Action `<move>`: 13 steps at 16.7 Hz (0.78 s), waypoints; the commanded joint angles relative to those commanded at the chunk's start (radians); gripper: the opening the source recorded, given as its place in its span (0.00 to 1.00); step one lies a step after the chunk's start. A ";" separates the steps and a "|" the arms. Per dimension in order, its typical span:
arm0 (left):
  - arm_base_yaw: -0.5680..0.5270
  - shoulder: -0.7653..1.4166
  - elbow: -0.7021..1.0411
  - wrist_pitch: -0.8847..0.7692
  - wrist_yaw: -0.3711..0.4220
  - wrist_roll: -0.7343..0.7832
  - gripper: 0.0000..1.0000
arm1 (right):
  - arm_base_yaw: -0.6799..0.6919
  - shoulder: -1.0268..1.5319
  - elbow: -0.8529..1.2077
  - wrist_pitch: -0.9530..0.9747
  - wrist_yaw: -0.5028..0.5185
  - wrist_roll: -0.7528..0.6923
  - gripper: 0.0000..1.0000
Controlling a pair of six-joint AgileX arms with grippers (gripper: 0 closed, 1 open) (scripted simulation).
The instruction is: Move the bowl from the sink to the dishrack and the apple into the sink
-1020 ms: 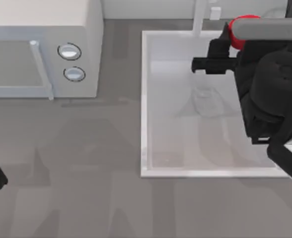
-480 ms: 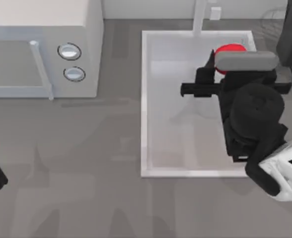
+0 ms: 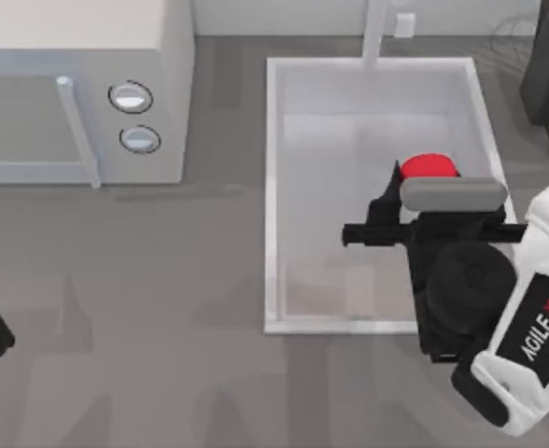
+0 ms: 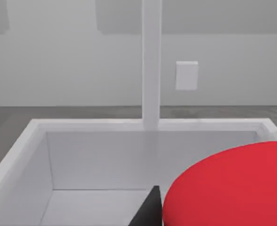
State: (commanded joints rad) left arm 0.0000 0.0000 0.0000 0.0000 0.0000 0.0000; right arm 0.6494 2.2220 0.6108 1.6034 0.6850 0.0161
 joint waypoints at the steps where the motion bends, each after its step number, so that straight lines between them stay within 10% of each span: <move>1: 0.000 0.000 0.000 0.000 0.000 0.000 1.00 | 0.000 0.009 -0.002 0.009 0.000 0.000 0.00; 5: 0.000 0.000 0.000 0.000 0.000 0.000 1.00 | 0.000 0.009 -0.002 0.010 0.000 0.000 0.00; 13: 0.000 0.000 0.000 0.000 0.000 0.000 1.00 | 0.000 0.009 -0.002 0.010 0.000 0.000 0.60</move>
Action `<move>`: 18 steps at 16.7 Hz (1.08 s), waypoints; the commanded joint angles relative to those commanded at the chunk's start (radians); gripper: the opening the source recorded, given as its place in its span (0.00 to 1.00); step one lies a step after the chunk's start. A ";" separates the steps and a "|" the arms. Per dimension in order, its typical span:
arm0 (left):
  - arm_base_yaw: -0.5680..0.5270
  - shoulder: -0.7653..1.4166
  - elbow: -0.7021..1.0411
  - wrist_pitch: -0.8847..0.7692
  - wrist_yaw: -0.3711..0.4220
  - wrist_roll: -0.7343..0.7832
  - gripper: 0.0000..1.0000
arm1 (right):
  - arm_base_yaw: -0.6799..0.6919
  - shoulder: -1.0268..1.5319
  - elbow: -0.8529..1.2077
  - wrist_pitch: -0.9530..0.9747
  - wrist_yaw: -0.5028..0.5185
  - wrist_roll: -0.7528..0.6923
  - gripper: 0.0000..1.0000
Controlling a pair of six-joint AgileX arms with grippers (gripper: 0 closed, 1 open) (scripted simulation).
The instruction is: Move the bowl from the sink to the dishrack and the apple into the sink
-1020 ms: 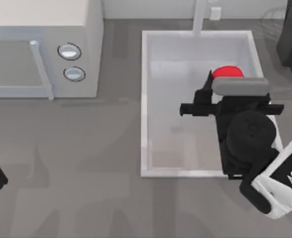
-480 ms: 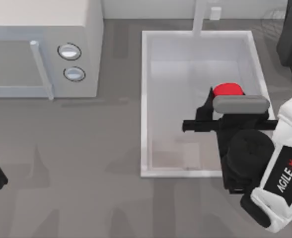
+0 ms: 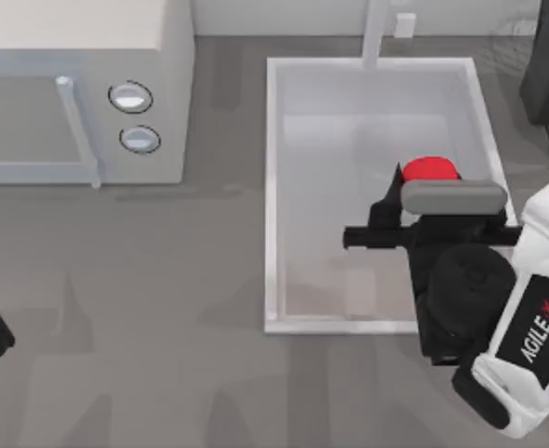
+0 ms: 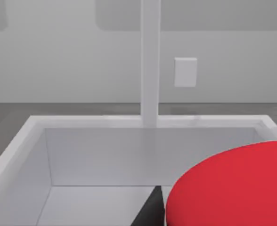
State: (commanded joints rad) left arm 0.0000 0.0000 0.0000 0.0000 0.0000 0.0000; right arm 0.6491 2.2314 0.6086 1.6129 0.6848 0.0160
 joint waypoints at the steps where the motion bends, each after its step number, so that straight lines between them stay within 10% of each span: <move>1: 0.000 0.000 0.000 0.000 0.000 0.000 1.00 | 0.000 0.000 0.000 0.000 0.000 0.000 0.68; 6: 0.000 0.000 0.000 0.000 0.000 0.000 1.00 | 0.000 0.000 0.000 0.000 0.000 0.000 1.00; 18: 0.000 0.000 0.000 0.000 0.000 0.000 1.00 | -0.024 -0.061 -0.016 -0.055 -0.016 0.011 1.00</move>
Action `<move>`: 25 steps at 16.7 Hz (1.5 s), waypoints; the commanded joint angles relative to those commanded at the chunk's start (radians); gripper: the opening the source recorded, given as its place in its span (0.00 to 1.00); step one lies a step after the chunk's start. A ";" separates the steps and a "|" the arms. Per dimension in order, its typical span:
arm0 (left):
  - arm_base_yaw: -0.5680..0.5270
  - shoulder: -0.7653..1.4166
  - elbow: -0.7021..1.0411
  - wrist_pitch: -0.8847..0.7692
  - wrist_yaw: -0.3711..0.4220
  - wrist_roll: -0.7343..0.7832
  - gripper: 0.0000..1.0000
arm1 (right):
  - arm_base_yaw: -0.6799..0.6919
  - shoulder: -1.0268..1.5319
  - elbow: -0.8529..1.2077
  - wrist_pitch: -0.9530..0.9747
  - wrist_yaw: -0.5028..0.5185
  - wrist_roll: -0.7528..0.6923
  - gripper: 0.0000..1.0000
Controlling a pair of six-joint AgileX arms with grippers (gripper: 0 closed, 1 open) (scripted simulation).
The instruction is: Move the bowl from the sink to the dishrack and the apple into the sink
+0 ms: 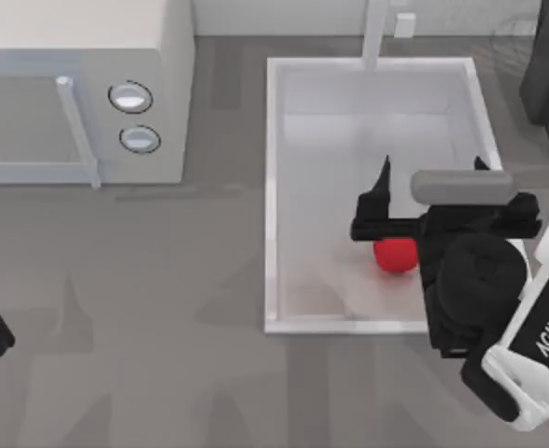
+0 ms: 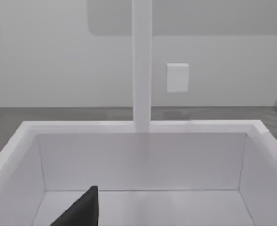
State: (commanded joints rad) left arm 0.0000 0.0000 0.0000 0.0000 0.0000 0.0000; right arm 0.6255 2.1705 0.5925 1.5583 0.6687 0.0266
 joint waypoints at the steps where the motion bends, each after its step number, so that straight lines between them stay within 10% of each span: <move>1: 0.000 0.000 0.000 0.000 0.000 0.000 1.00 | -0.016 -0.041 -0.011 -0.036 -0.010 0.006 1.00; 25: 0.000 0.000 0.000 0.000 0.000 0.000 1.00 | -0.619 -2.146 -0.583 -1.538 -0.655 -0.024 1.00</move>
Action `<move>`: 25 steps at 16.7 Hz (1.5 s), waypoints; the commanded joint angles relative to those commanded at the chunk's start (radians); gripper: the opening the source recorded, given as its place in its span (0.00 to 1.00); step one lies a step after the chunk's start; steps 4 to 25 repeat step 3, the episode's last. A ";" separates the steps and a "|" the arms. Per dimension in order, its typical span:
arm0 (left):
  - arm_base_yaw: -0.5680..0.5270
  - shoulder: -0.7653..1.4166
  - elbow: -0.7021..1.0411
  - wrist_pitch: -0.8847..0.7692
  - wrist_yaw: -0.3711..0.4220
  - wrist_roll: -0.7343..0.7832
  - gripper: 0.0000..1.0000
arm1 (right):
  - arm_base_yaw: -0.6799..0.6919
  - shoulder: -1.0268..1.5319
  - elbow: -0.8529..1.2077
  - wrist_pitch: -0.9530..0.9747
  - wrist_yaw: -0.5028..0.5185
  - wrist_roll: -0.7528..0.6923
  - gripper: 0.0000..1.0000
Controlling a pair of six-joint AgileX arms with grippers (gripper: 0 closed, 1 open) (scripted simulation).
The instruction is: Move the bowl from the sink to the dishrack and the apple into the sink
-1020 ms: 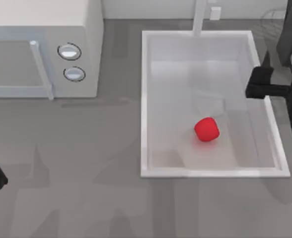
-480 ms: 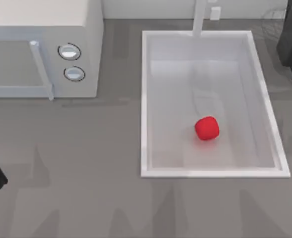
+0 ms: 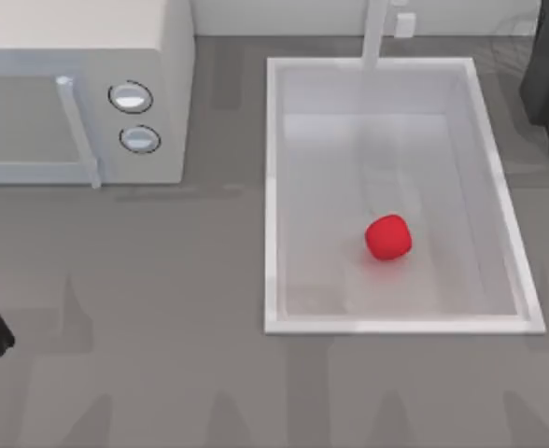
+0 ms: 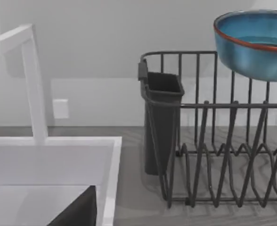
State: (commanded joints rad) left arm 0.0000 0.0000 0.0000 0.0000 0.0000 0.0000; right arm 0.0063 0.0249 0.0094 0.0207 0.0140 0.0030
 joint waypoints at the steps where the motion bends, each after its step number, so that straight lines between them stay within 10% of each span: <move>1: 0.000 0.000 0.000 0.000 0.000 0.000 1.00 | -0.004 -0.018 -0.007 -0.015 -0.010 -0.002 1.00; 25: 0.000 0.000 0.000 0.000 0.000 0.000 1.00 | -0.006 -0.025 -0.009 -0.021 -0.014 -0.003 1.00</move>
